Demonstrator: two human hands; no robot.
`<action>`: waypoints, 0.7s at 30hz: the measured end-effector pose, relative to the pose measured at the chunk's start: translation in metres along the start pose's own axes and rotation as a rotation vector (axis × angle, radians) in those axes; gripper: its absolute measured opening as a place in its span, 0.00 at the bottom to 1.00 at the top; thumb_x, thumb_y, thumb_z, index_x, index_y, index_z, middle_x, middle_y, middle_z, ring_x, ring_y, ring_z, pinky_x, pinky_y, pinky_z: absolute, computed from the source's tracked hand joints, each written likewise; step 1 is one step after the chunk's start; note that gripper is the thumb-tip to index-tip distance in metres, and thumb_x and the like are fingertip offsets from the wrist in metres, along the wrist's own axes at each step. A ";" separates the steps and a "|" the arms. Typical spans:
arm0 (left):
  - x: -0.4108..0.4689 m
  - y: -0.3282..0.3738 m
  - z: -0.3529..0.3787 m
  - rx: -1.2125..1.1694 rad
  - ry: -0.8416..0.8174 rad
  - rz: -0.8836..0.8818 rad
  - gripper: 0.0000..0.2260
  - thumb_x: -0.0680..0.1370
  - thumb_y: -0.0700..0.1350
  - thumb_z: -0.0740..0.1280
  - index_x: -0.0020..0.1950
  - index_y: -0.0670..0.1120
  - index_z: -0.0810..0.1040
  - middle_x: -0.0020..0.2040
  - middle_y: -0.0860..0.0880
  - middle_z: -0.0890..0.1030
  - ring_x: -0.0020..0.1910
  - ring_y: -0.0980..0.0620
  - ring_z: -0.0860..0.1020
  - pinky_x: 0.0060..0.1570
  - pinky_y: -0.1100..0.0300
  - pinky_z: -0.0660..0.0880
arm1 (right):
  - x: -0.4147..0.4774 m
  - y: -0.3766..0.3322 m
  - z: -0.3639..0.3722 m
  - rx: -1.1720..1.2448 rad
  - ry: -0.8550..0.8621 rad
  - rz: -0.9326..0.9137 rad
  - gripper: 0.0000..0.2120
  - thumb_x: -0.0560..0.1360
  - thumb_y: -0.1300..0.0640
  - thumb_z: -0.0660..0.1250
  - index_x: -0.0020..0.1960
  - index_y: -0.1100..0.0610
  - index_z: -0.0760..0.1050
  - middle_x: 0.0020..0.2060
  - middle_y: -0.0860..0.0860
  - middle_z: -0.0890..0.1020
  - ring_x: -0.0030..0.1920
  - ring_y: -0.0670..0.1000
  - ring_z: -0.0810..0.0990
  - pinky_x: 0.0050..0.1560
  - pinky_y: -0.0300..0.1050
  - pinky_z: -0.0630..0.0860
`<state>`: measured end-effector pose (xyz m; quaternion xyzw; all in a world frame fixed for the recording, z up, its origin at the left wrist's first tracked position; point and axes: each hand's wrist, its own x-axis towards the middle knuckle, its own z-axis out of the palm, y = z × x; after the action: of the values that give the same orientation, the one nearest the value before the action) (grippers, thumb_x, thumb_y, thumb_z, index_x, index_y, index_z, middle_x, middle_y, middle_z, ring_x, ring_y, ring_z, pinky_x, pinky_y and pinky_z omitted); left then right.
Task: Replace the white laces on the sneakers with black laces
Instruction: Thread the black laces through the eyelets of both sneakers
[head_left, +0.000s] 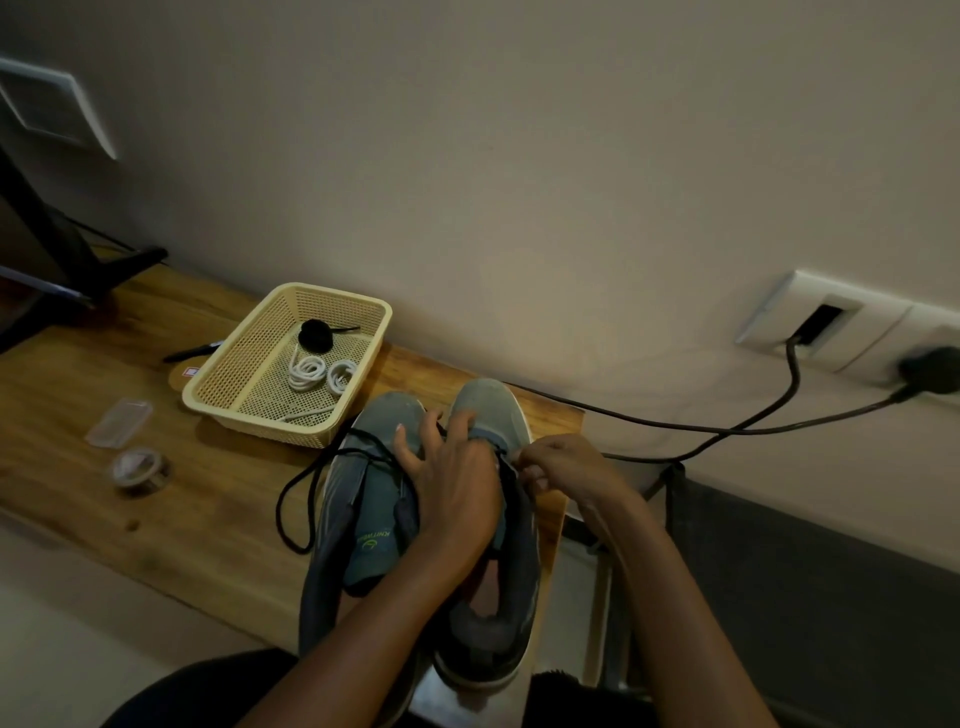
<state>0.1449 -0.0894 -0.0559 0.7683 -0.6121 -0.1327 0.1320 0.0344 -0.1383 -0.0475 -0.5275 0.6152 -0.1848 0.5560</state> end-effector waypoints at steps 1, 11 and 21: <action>0.000 0.000 0.000 0.001 0.007 -0.001 0.10 0.80 0.48 0.60 0.56 0.51 0.79 0.74 0.55 0.60 0.75 0.47 0.48 0.70 0.42 0.39 | 0.000 0.000 -0.001 0.019 0.011 -0.012 0.08 0.76 0.65 0.63 0.39 0.61 0.77 0.29 0.52 0.77 0.31 0.47 0.75 0.31 0.33 0.72; 0.002 -0.001 -0.003 0.018 -0.053 -0.026 0.10 0.79 0.48 0.62 0.60 0.53 0.78 0.75 0.51 0.58 0.76 0.44 0.47 0.70 0.39 0.41 | 0.002 0.007 0.007 -0.233 0.153 -0.192 0.11 0.76 0.65 0.64 0.36 0.56 0.74 0.37 0.52 0.79 0.40 0.47 0.77 0.36 0.32 0.71; 0.002 0.002 -0.008 0.033 -0.096 -0.034 0.12 0.78 0.45 0.64 0.61 0.55 0.77 0.76 0.50 0.56 0.76 0.43 0.45 0.70 0.39 0.41 | -0.002 0.000 0.002 0.094 0.151 -0.045 0.12 0.78 0.71 0.50 0.40 0.59 0.63 0.31 0.58 0.77 0.31 0.51 0.76 0.36 0.44 0.75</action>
<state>0.1465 -0.0912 -0.0483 0.7736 -0.6065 -0.1615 0.0876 0.0353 -0.1356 -0.0469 -0.4989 0.6341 -0.2652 0.5279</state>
